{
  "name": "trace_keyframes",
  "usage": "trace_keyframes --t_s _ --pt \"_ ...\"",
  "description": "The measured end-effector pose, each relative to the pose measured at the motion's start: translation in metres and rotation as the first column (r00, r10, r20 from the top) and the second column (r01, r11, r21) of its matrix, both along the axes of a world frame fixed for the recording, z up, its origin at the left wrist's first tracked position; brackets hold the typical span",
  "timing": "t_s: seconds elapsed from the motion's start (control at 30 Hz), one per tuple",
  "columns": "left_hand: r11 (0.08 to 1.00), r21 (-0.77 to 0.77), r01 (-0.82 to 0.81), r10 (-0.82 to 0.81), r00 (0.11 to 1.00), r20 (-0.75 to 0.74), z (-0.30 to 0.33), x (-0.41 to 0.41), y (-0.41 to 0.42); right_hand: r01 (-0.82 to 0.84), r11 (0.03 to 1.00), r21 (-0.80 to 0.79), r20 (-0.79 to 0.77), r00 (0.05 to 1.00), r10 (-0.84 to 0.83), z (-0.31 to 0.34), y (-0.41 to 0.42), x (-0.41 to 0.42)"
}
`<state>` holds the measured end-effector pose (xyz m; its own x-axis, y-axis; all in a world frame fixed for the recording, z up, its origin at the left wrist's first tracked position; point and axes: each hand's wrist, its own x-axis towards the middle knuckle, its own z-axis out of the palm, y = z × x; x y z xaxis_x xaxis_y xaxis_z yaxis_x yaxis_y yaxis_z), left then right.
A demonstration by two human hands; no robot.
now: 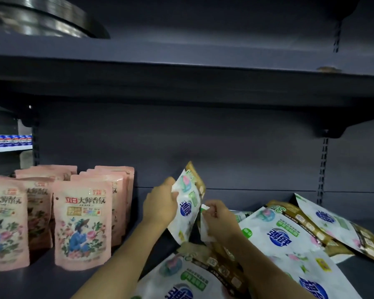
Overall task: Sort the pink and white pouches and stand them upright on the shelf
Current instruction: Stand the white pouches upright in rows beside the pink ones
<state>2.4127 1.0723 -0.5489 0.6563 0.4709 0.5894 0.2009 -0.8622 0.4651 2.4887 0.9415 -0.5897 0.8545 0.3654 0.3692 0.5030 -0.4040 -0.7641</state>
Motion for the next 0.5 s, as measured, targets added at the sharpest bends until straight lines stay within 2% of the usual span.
trace_keyframes --t_s 0.03,0.1,0.17,0.23,0.3,0.33,0.4,0.43,0.47,0.5 --pt "0.998 0.038 0.04 -0.04 0.999 0.016 0.005 -0.006 0.002 -0.008 1.0 0.014 0.035 0.999 0.008 0.0 0.0 0.003" --pt "0.984 0.162 0.075 -0.076 0.997 0.0 0.017 -0.017 0.005 0.025 0.998 0.05 0.209 0.977 -0.035 0.002 0.0 0.007" --pt "0.934 0.353 0.06 -0.041 0.997 -0.063 0.031 -0.02 0.01 0.134 0.989 0.064 0.432 0.89 -0.149 0.012 -0.002 0.01" --pt "0.838 0.541 0.066 0.004 0.992 -0.127 0.044 -0.019 0.009 0.209 0.978 0.005 0.614 0.771 -0.168 0.026 -0.005 0.01" --pt "0.692 0.715 0.098 0.061 0.979 -0.194 0.055 -0.017 0.003 0.193 0.976 -0.101 0.712 0.699 -0.065 0.04 -0.009 0.008" --pt "0.612 0.782 0.119 0.08 0.974 -0.212 0.059 -0.015 -0.002 0.136 0.977 -0.165 0.689 0.725 0.015 0.046 -0.01 0.005" --pt "0.484 0.857 0.175 0.048 0.973 -0.226 0.063 -0.014 -0.013 -0.053 0.973 -0.224 0.51 0.845 0.163 0.054 -0.015 0.004" --pt "0.405 0.898 0.172 0.002 0.982 -0.189 0.064 -0.013 -0.016 -0.119 0.968 -0.219 0.41 0.889 0.202 0.055 -0.016 0.004" --pt "0.35 0.93 0.113 -0.082 0.993 -0.089 0.064 -0.011 -0.018 -0.143 0.969 -0.2 0.336 0.919 0.205 0.055 -0.017 0.005" --pt "0.397 0.917 0.04 -0.173 0.984 0.032 0.063 -0.01 -0.018 -0.142 0.98 -0.141 0.278 0.944 0.177 0.054 -0.017 0.007"
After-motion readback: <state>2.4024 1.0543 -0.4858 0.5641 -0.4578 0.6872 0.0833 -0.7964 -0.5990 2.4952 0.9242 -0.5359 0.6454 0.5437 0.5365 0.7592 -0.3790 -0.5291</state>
